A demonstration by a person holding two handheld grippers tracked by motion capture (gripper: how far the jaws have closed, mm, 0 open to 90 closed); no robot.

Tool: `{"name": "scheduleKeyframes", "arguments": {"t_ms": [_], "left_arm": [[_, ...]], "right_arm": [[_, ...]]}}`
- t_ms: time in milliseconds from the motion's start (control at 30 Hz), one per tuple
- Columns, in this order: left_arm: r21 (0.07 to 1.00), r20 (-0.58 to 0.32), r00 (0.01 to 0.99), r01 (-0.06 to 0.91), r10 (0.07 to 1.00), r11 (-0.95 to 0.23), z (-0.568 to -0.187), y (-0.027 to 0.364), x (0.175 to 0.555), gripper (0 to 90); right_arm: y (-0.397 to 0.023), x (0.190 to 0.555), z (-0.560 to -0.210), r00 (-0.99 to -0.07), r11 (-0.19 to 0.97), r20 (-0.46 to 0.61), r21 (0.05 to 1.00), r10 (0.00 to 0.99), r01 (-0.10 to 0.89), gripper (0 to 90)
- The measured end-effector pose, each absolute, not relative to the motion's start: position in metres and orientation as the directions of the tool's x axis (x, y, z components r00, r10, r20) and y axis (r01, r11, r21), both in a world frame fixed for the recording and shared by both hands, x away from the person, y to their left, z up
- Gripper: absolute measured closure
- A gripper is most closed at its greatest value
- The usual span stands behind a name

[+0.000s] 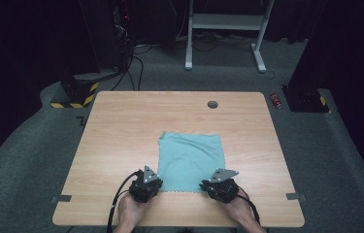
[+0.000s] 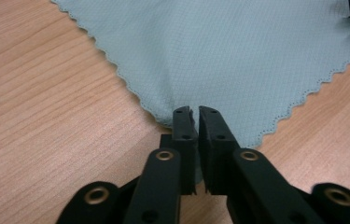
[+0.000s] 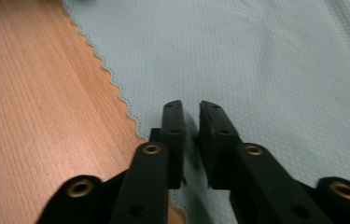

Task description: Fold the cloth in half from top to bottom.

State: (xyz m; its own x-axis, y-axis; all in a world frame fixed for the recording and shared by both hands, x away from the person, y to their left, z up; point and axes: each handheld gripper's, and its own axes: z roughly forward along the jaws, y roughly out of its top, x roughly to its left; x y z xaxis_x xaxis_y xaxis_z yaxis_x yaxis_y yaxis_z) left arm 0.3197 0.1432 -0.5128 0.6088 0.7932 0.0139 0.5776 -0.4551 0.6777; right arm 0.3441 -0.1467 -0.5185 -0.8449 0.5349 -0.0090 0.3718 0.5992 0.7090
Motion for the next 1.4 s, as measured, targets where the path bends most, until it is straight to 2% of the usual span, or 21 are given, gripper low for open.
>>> {"name": "scheduleKeyframes", "arguments": {"t_ms": [100,367,400,433,467,567,667,833,1067,1133,1267,1333,1400], "left_arm": [[0.674,0.000,0.616,0.582,0.788,-0.455,-0.512,0.144,0.319,89.3],[0.659,-0.057,0.623,0.610,0.780,-0.439,-0.510,0.149,0.313,88.6],[0.662,-0.053,0.621,0.608,0.782,-0.438,-0.508,0.149,0.315,85.7],[0.665,-0.052,0.619,0.607,0.784,-0.435,-0.507,0.149,0.318,72.8],[0.673,-0.053,0.614,0.605,0.787,-0.426,-0.505,0.148,0.323,72.8],[0.699,-0.064,0.609,0.593,0.791,-0.399,-0.502,0.143,0.347,60.4],[0.723,-0.050,0.585,0.580,0.810,-0.375,-0.500,0.136,0.377,54.6],[0.726,-0.010,0.538,0.583,0.843,-0.364,-0.505,0.127,0.422,52.1],[0.752,-0.015,0.465,0.589,0.885,-0.296,-0.511,0.130,0.461,50.1],[0.712,0.009,0.435,0.630,0.900,-0.311,-0.514,0.135,0.474,50.1],[0.704,-0.027,0.312,0.680,0.950,-0.203,-0.517,0.158,0.484,51.3],[0.696,-0.045,0.302,0.693,0.952,-0.187,-0.516,0.166,0.482,51.0],[0.687,-0.029,0.331,0.692,0.943,-0.222,-0.513,0.165,0.478,50.5]], "right_arm": [[-0.149,0.343,-0.518,-0.853,0.611,-0.010,0.703,0.522,0.365,88.9],[-0.150,0.337,-0.516,-0.876,0.634,-0.001,0.690,0.482,0.348,89.0],[-0.150,0.337,-0.516,-0.878,0.637,-0.001,0.689,0.478,0.346,86.4],[-0.152,0.339,-0.515,-0.869,0.632,-0.011,0.691,0.495,0.351,77.7],[-0.152,0.339,-0.515,-0.869,0.632,-0.011,0.691,0.495,0.351,77.7],[-0.158,0.347,-0.514,-0.841,0.583,0.005,0.718,0.541,0.380,75.1],[-0.166,0.355,-0.515,-0.796,0.517,0.030,0.746,0.604,0.420,71.7],[-0.169,0.356,-0.514,-0.781,0.498,0.032,0.754,0.624,0.429,67.0],[-0.176,0.355,-0.521,-0.762,0.499,0.042,0.732,0.646,0.464,64.3],[-0.178,0.351,-0.522,-0.765,0.500,0.033,0.739,0.643,0.451,63.6],[-0.180,0.340,-0.521,-0.785,0.544,-0.017,0.730,0.620,0.414,60.2],[-0.184,0.337,-0.521,-0.791,0.551,-0.020,0.727,0.612,0.408,58.8],[-0.187,0.335,-0.521,-0.786,0.550,-0.018,0.725,0.618,0.415,57.5]]}}
